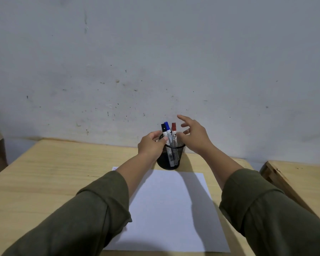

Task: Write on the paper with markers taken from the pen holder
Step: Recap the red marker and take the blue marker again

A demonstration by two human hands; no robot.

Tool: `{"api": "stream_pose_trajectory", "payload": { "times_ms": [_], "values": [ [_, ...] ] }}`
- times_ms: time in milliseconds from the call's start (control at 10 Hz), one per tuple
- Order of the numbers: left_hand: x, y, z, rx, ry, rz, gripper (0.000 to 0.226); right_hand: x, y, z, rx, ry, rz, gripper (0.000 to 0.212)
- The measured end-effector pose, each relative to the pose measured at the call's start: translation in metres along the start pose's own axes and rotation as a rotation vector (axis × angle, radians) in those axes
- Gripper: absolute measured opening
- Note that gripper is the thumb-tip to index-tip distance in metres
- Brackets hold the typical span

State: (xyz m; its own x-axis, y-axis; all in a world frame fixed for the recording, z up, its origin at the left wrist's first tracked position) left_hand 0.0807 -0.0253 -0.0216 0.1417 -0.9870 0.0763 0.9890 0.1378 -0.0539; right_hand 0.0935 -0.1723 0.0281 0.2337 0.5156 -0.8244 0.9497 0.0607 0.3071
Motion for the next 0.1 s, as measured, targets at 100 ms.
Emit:
{"api": "stream_pose_trajectory", "payload": {
  "times_ms": [100],
  "values": [
    [-0.0066,-0.0097,0.0106,0.040,0.004,0.034,0.045,-0.0185,-0.0130,-0.0080,0.048,0.093,0.056,0.047]
  ]
}}
Point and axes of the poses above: each hand's wrist, its own y-axis towards the middle knuckle, its own x-axis out of the palm, z = x × y, the point moved 4 cm from there along y, towards the middle knuckle, and after that the axes turned 14 degrees about -y, right-handed, at the moved point
